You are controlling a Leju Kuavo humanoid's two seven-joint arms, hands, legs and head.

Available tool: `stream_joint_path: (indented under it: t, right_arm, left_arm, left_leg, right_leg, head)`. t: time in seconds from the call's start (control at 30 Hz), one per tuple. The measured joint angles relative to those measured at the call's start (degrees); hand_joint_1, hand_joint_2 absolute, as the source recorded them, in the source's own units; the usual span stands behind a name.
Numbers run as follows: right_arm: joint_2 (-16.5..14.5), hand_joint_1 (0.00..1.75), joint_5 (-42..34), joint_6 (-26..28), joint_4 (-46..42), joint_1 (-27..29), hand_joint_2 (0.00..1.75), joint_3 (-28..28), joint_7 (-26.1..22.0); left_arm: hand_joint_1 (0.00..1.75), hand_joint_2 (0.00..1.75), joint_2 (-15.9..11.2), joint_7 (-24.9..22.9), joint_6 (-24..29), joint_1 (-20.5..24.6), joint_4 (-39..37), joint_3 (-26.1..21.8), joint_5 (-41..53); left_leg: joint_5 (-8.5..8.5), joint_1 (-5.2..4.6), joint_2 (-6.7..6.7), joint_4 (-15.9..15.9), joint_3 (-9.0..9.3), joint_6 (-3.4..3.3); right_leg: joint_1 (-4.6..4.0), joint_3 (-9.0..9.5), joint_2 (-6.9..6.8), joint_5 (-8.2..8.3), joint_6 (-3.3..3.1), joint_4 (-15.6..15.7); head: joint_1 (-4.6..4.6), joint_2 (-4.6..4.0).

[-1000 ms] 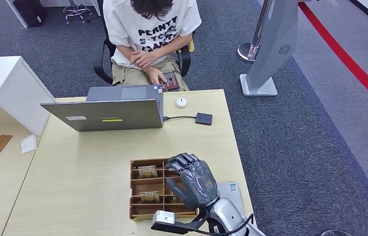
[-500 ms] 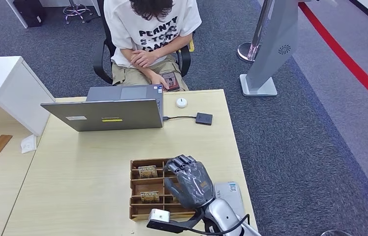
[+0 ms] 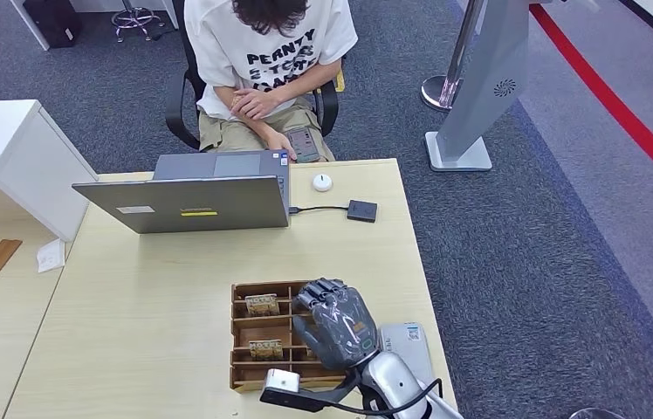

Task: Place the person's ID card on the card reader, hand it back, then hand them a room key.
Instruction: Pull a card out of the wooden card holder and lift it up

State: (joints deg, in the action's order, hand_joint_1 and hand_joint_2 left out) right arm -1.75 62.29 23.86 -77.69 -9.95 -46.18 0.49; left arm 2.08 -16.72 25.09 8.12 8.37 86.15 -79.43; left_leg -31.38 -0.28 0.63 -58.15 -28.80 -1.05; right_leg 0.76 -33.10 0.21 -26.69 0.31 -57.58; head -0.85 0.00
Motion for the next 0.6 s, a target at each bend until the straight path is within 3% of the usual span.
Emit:
stream_joint_path:
  t: [0.47,0.6]
  right_arm:
    - [-0.04,1.1,2.32,-0.32,1.13,-0.69,1.75,2.62,1.18]
    - [-0.04,0.98,2.69,-0.38,1.13,-0.77,1.75,3.56,1.33]
  left_arm:
    - [0.0,0.0,0.0,0.0,0.07,0.0,0.0,0.92,-0.96]
    - [0.0,0.0,0.0,0.0,0.1,0.0,0.0,1.02,-1.26]
  left_leg:
    - [0.0,0.0,0.0,0.0,0.0,0.0]
    - [0.0,0.0,0.0,0.0,0.0,0.0]
  right_leg:
    - [0.0,0.0,0.0,0.0,0.0,0.0]
    - [0.0,0.0,0.0,0.0,0.0,0.0]
  head:
    - [0.01,0.0]
    - [0.0,0.0]
